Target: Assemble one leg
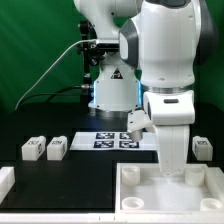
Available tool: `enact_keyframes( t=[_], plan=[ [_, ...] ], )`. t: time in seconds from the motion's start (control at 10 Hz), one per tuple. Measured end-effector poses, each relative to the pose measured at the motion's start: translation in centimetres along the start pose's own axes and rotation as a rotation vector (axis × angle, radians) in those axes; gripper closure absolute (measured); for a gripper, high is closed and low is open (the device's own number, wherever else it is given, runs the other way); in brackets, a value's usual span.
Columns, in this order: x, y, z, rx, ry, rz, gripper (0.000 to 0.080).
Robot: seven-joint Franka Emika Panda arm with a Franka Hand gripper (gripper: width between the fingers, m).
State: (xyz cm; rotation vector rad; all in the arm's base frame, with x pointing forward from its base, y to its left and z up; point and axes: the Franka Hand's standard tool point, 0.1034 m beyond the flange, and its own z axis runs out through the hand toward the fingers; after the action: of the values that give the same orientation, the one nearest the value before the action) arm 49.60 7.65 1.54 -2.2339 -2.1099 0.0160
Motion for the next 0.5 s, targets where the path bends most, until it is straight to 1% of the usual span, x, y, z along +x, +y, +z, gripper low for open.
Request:
enact_keyframes(
  t=[0.1, 0.2, 0.3, 0.4, 0.5],
  plan=[
    [-0.03, 0.00, 0.00, 0.000, 0.000, 0.001, 0.0445],
    [-0.05, 0.00, 0.01, 0.000, 0.000, 0.001, 0.0445],
    [-0.08, -0.01, 0.01, 0.000, 0.000, 0.002, 0.0252],
    [-0.11, -0.01, 0.01, 0.000, 0.000, 0.002, 0.0181],
    [-0.14, 0.00, 0.01, 0.001, 0.000, 0.003, 0.0159]
  ],
)
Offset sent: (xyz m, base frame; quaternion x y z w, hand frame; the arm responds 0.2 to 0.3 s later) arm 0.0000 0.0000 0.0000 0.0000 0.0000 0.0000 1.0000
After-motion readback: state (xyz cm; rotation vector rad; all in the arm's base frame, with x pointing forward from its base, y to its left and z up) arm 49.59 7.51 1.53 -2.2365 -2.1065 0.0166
